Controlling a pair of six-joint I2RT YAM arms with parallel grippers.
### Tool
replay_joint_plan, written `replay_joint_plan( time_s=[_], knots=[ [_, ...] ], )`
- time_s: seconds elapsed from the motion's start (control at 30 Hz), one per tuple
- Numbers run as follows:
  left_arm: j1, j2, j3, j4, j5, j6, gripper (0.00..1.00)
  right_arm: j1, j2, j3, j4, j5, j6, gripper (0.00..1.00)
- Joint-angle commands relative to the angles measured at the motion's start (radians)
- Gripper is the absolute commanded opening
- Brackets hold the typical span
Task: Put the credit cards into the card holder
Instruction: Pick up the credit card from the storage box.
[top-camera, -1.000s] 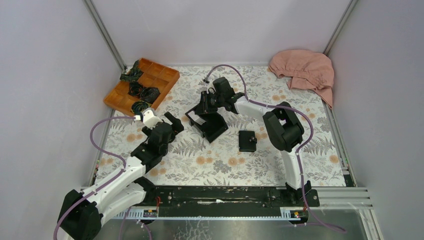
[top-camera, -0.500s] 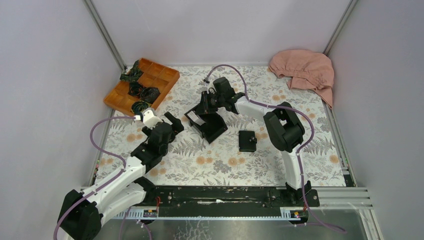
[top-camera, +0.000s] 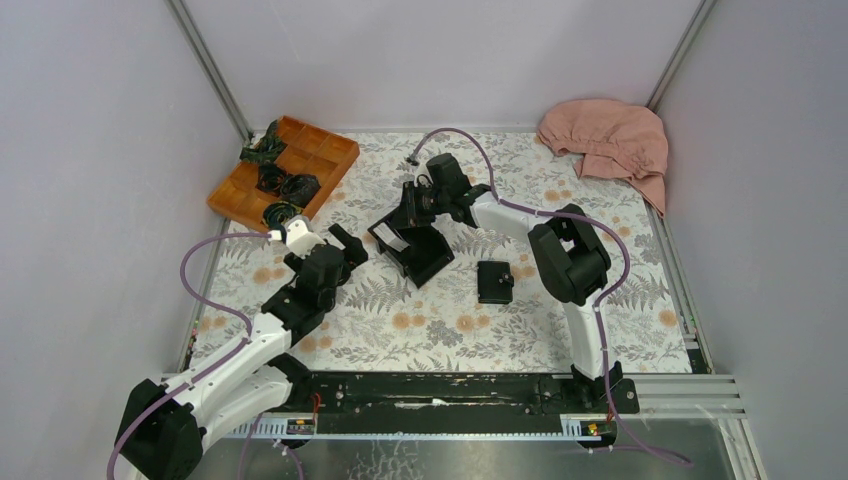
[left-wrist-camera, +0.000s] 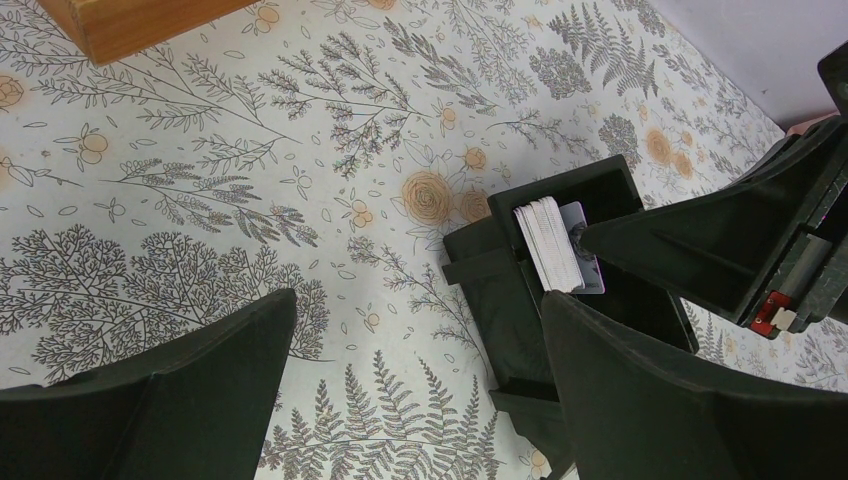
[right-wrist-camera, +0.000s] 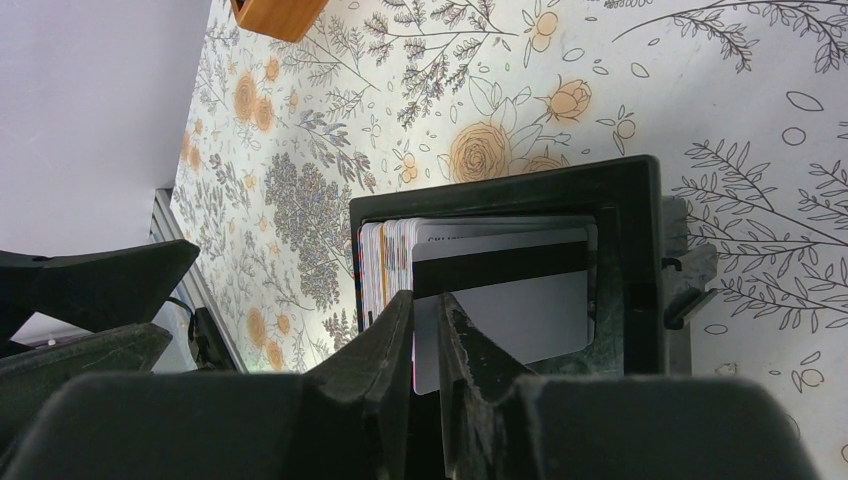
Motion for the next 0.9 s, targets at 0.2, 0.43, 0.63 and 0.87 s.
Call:
replay_joint_plan(
  time_s=[0.2,0.43,0.63,0.87],
  knots=[
    [-0.006,-0.006,-0.008,0.052,-0.006,-0.005,1.00,0.000,-0.060,0.025,-0.073,0.057,-0.045,0.15],
    [-0.006,0.002,-0.004,0.055,-0.004,-0.007,1.00,0.000,-0.063,0.048,-0.155,0.162,-0.109,0.13],
    [-0.006,0.007,-0.004,0.059,-0.001,-0.010,1.00,0.011,-0.064,0.082,-0.229,0.254,-0.181,0.13],
    [-0.006,0.009,-0.008,0.062,0.005,-0.016,1.00,0.047,-0.042,0.100,-0.285,0.346,-0.238,0.13]
  ],
)
